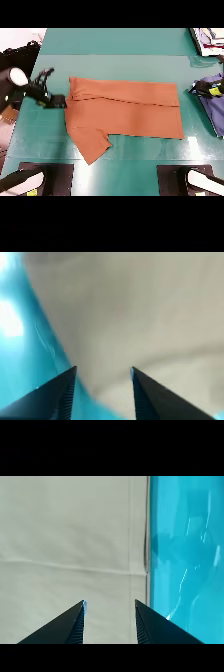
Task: Fold the shirts.
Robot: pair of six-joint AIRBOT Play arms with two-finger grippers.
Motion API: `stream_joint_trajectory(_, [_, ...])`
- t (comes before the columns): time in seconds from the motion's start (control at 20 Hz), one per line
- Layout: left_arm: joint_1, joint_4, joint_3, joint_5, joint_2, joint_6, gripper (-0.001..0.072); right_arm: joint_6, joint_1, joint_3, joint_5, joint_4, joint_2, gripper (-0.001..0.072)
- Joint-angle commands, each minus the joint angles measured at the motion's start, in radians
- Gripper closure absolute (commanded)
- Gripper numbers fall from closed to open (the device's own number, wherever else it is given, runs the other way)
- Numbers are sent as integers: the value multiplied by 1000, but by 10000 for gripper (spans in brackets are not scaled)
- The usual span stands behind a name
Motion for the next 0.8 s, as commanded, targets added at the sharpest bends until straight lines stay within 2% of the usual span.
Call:
stream_joint_trajectory(0.0, [-1, -37, -261, -35, 188, -55, 265, 0, -2, -2, 12, 1, 74, 346])
stream_joint_trajectory(0.15, [-1, -136, -456, -24, 305, -60, 265, -1, 35, -2, 14, 1, 77, 346])
stream_joint_trajectory(0.35, [-1, -212, -570, 8, 331, -60, 265, -1, 95, -2, -3, 1, 77, 347])
stream_joint_trajectory(0.5, [-1, -241, -612, 92, 331, -60, 265, 0, 126, -2, -13, 1, 77, 347])
stream_joint_trajectory(0.75, [-1, -383, -694, 253, 328, -46, 265, 0, 147, -2, -11, 13, 77, 347])
